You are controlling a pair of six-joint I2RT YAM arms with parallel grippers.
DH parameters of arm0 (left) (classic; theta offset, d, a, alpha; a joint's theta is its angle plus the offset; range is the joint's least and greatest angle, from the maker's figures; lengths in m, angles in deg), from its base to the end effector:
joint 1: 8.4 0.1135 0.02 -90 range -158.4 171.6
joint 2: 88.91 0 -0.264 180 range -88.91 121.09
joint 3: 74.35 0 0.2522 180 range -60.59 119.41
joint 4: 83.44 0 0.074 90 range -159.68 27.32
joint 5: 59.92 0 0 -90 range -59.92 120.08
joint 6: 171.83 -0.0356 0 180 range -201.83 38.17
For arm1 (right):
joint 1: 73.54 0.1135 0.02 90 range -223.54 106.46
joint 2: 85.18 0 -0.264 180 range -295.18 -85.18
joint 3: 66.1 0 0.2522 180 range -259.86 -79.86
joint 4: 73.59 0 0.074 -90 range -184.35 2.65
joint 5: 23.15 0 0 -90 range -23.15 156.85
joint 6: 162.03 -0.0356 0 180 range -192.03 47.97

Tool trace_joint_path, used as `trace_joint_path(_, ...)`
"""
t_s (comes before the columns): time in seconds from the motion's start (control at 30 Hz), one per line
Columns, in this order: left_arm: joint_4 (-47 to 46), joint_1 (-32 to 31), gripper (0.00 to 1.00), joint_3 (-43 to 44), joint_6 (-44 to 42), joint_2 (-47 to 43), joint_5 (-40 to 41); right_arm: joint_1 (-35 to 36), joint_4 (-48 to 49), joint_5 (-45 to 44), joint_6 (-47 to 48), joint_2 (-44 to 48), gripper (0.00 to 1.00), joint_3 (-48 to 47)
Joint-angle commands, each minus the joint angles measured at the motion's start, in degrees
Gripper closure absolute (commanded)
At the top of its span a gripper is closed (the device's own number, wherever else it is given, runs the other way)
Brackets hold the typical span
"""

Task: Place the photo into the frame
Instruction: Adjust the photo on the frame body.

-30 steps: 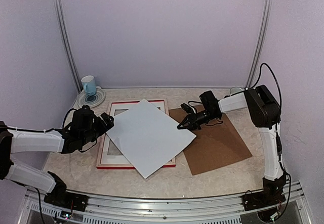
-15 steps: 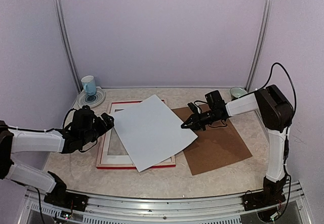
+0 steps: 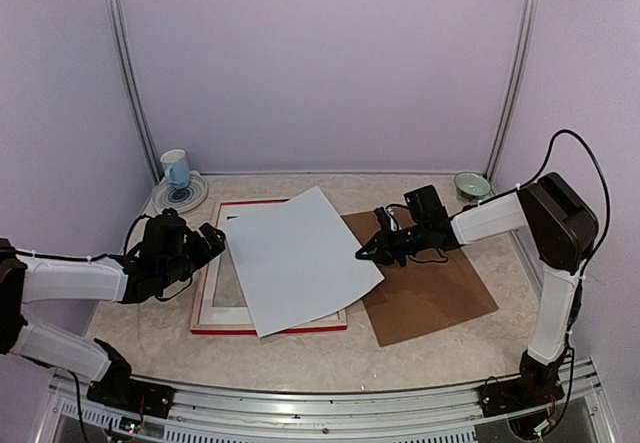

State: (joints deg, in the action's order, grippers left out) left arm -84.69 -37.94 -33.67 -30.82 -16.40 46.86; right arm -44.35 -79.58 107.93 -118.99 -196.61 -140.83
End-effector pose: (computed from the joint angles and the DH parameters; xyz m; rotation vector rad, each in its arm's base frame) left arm 0.2208 -0.1133 0.1773 -0.5699 2.0485 -0.5432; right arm 0.3315 0.2120 0.1402 -0.0196 2.5730 1.4348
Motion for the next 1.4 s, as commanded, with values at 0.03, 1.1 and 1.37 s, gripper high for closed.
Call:
trace_joint_path(0.03,0.0,0.5,0.01,-0.5,0.2,-0.8,1.3,1.3,4.7,-5.2,-4.9,4.1,1.00,3.2)
trace_joint_path(1.1,-0.4,0.5,0.01,0.2,0.2,-0.5,0.9,9.1,12.3,-12.3,-15.9,3.7,1.00,3.3)
trace_joint_path(1.37,-0.9,0.5,0.01,-0.4,0.4,-0.4,0.7,13.5,11.6,-16.1,-17.7,2.0,1.00,0.9)
